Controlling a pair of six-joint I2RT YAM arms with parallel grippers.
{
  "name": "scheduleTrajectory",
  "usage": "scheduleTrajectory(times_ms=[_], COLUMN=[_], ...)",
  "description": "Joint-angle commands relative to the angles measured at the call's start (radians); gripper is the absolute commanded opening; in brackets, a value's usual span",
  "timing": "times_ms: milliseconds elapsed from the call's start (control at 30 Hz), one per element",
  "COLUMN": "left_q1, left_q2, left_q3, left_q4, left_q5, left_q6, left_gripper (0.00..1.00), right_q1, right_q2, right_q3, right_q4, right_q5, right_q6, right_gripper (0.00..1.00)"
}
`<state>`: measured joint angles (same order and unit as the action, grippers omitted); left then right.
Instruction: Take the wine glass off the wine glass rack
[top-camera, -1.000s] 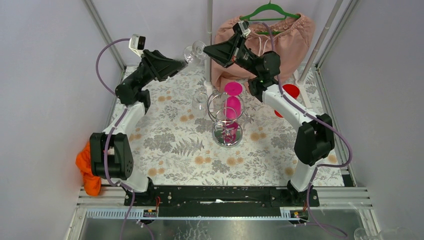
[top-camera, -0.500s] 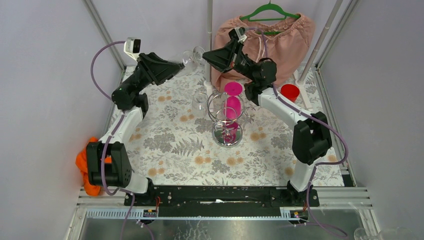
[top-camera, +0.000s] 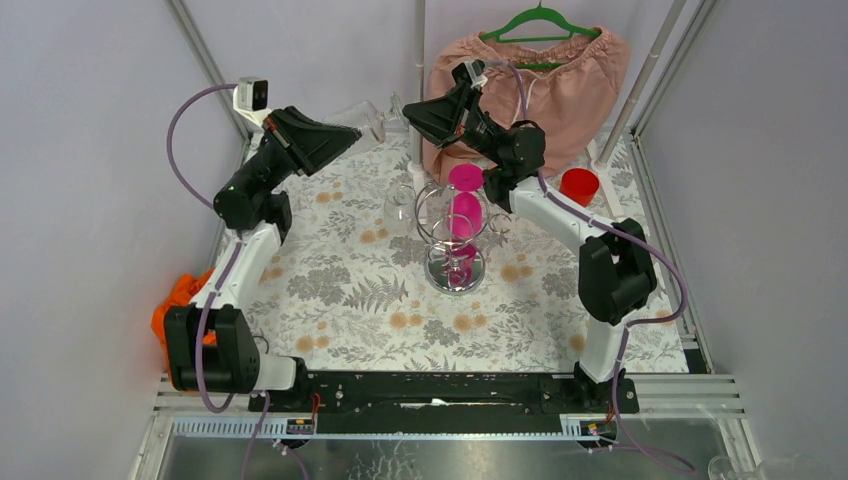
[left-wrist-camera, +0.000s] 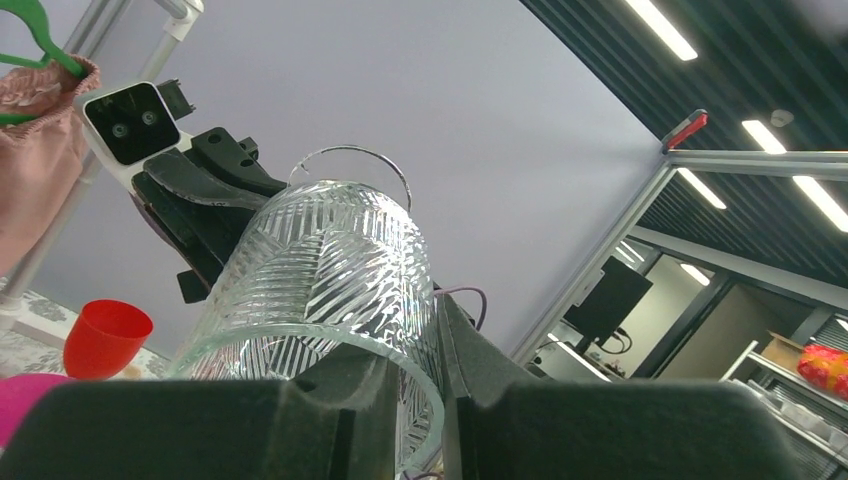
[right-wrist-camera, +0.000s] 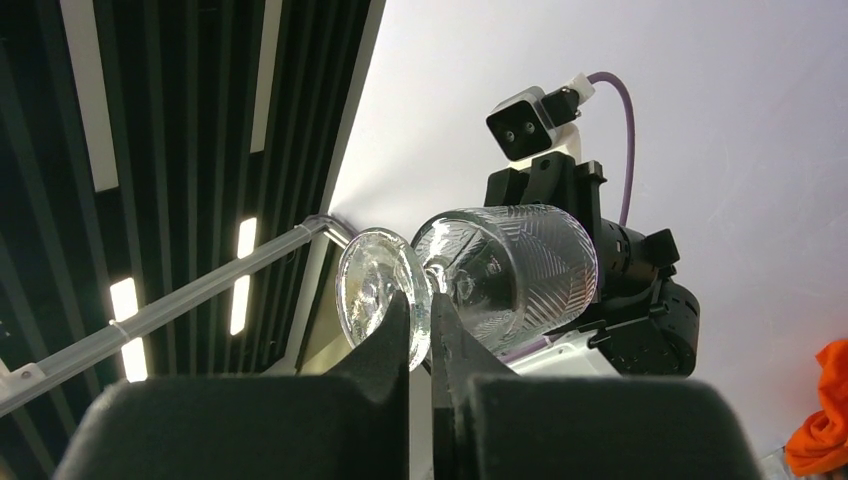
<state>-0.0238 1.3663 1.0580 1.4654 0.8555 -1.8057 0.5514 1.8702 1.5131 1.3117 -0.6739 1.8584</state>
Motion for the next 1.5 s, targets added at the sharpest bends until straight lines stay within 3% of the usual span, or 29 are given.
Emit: scheduleTrajectory(times_ms=[0,100,233,400,500,633,767,967,1067,1233,1333,1467], left_q1=[-0.025,-0.025,-0.025,-0.025,-0.025,-0.025,-0.025,-0.025,-0.025,-0.025,-0.025,-0.025], left_q2=[-0.079,-0.118,-0.177,-0.247,-0.261,-0.216,-0.117,0.047,0.151,0.295,0.342,0.42], left_q3=[0.004,0.005,0.023,0.088,0.191,0.435,0.643,0.843,0.93,1.063,1.07,1.084], left_q4=[-0.041,-0.122,-0.27,-0.648,-0.983,-1.493,-1.842,-2.184,-2.326,-2.511,-2.546,-2.58], left_q5=[-0.006,-0.006,0.0,-0.016,-0.066,-0.23,-0.425,-0.692,-0.842,-1.02,-1.098,-1.116], left_q6=[0.077,0.144,0.258,0.489,0.699,1.014,1.198,1.356,1.412,1.459,1.468,1.476], left_gripper=[0.03,0.01,0.01,0.0,0.0,0.0,0.0,0.01,0.03,0.04,0.04,0.04], right_q1=[0.041,0.041,0.035,-0.006,-0.037,-0.093,-0.156,-0.227,-0.23,-0.229,-0.23,-0.229], right_q2=[0.015,0.006,-0.002,-0.022,-0.055,-0.13,-0.228,-0.404,-0.481,-0.571,-0.608,-0.638], right_q3=[-0.011,-0.01,-0.004,-0.009,-0.043,-0.115,-0.17,-0.177,-0.111,0.039,0.071,0.056], right_q4=[-0.054,-0.054,-0.052,-0.032,-0.022,-0.045,-0.121,-0.489,-0.834,-1.374,-1.517,-1.574], right_q5=[-0.083,-0.085,-0.091,-0.098,-0.101,-0.104,-0.122,-0.157,-0.128,0.089,0.219,0.285], right_q6=[-0.063,-0.065,-0.069,-0.044,-0.039,-0.051,-0.112,-0.367,-0.653,-1.038,-1.16,-1.23], right_gripper=[0.0,0.06,0.28,0.5,0.51,0.51,0.52,0.52,0.52,0.59,0.67,0.76])
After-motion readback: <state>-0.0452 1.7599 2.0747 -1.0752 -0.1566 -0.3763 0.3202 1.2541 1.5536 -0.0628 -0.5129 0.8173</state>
